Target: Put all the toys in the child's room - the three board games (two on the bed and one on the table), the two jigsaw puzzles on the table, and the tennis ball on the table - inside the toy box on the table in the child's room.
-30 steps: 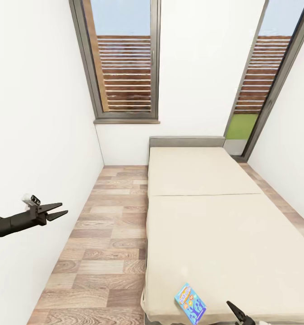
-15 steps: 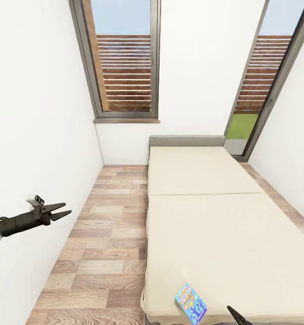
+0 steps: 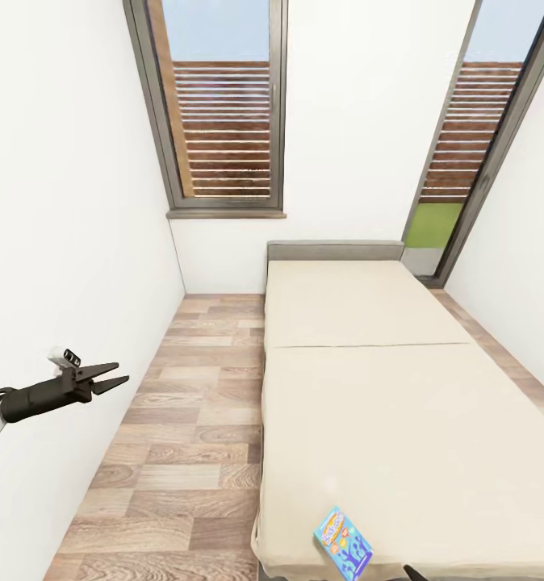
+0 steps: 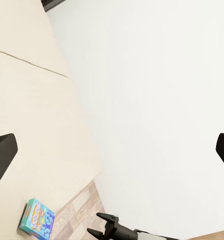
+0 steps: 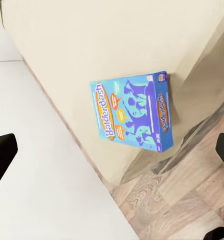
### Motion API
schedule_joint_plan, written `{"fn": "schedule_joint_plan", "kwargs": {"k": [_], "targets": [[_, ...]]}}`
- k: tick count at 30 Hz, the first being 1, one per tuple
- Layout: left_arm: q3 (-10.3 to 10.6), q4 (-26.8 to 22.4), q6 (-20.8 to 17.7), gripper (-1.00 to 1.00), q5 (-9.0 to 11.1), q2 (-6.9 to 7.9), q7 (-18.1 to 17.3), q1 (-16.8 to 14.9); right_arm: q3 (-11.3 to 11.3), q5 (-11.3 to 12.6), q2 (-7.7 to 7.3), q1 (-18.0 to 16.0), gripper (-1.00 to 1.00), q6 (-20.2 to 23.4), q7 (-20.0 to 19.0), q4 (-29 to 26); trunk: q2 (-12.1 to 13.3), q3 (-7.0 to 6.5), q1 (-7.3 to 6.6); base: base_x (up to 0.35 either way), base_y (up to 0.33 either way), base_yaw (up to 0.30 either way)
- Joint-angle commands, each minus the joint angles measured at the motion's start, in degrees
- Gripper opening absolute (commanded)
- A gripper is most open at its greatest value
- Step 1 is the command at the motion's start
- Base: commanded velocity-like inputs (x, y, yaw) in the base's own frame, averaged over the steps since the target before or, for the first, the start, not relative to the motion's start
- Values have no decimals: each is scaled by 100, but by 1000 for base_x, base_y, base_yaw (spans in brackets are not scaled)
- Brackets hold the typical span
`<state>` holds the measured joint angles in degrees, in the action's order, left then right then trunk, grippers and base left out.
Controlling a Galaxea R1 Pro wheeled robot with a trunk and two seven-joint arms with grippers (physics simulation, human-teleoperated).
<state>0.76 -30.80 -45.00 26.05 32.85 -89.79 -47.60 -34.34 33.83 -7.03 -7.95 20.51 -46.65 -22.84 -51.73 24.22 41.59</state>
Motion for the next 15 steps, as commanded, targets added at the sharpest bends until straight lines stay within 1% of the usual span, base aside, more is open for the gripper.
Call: {"fn": "schedule_joint_plan", "kwargs": {"k": [1,4,6,10,15], "targets": [[9,1,-61,100,5,2,-21,-4,-19,62,1,-4,100,50,-13,16,-46,25,23,0,0,0],[11,-2,-61,100,5,2,-21,-4,-20,228,0,-5,100,54,-15,52,-167,79,89,0,0,0],[11,-1,-61,100,5,2,-21,-4,-20,299,0,-5,100,61,-15,64,-247,114,133,0,0,0],[12,2,-61,100,5,2,-21,-4,-20,358,3,-5,100,72,-18,74,-407,186,221,0,0,0],[12,1,-61,100,5,2,-21,-4,-14,373,7,-9,100,75,-13,72,-608,276,331,0,0,0]]}}
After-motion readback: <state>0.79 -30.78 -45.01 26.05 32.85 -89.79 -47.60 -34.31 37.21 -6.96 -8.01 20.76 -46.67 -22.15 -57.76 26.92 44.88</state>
